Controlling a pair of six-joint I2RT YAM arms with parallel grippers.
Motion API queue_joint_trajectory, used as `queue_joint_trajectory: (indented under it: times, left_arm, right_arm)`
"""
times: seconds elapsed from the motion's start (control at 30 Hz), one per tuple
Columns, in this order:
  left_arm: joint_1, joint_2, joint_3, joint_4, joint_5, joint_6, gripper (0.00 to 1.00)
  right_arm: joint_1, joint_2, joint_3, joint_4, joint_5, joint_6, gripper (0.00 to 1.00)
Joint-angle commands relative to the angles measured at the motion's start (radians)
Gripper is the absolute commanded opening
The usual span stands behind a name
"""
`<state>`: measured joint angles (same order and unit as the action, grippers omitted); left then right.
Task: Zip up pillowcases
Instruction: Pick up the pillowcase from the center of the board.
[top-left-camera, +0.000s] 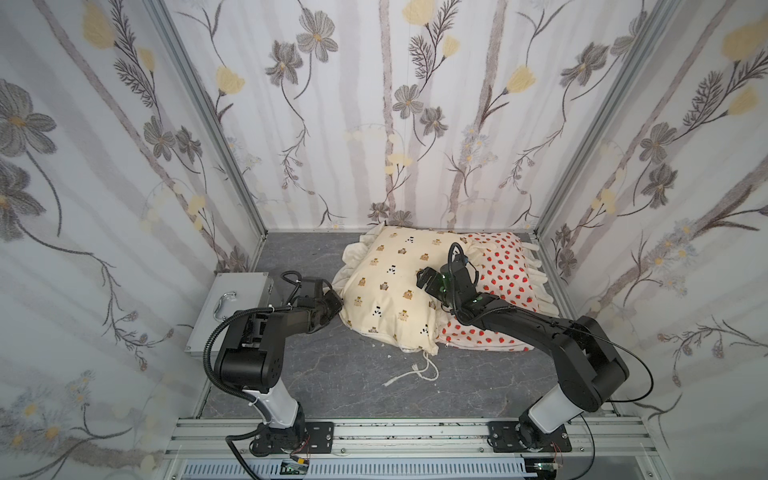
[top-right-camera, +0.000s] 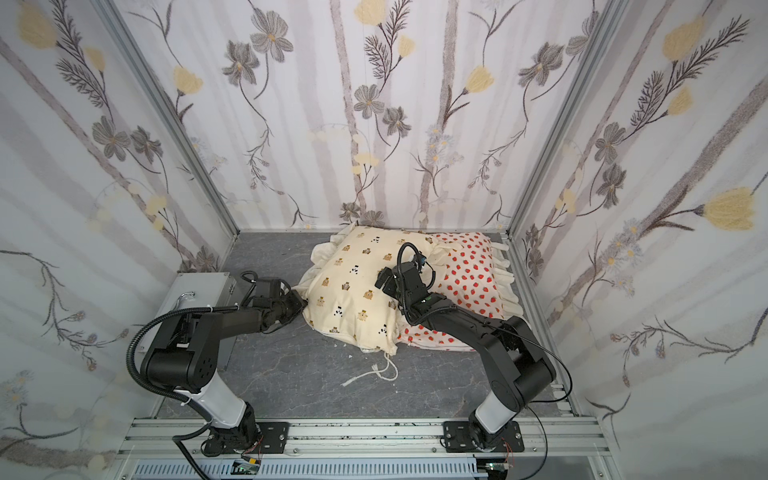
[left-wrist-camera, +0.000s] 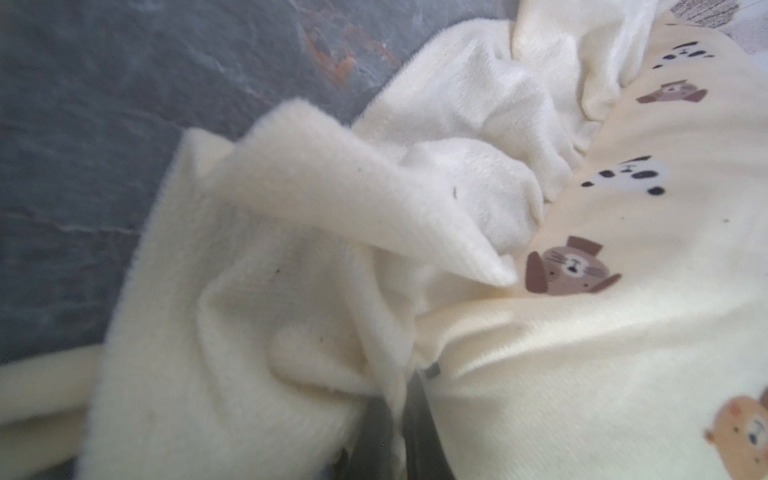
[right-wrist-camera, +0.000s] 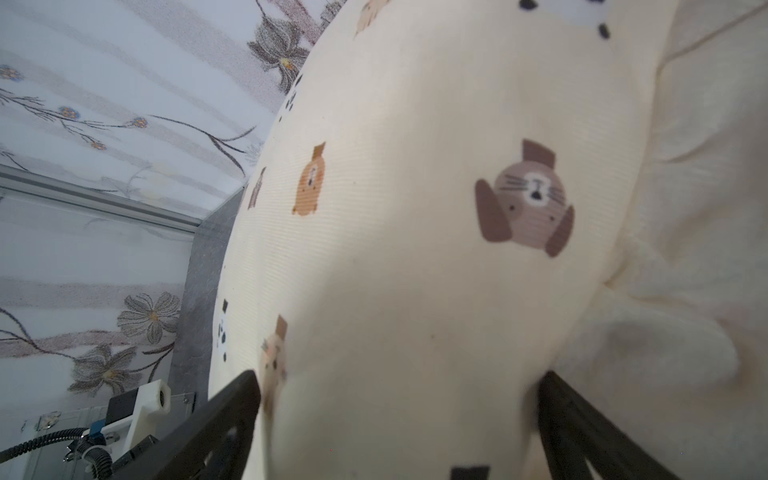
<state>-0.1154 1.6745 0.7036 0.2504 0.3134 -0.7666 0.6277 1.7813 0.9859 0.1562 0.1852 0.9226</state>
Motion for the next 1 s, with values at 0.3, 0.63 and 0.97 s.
queue_joint_trajectory:
  times: [0.3, 0.63, 0.97]
  left_arm:
    - [-0.023, -0.256, -0.108, -0.051, 0.070, 0.028, 0.00]
    - [-0.126, -0.599, -0.203, -0.266, -0.028, 0.035, 0.00]
    - [-0.241, -0.687, -0.272, -0.342, -0.126, 0.002, 0.00]
  right_arm:
    - [0.033, 0.090, 0.151, 0.085, -0.028, -0.015, 1.00]
    - [0.029, 0.183, 0.311, 0.030, -0.058, -0.089, 1.00]
    - [0.032, -0.013, 0.057, 0.099, -0.007, -0.126, 1.00]
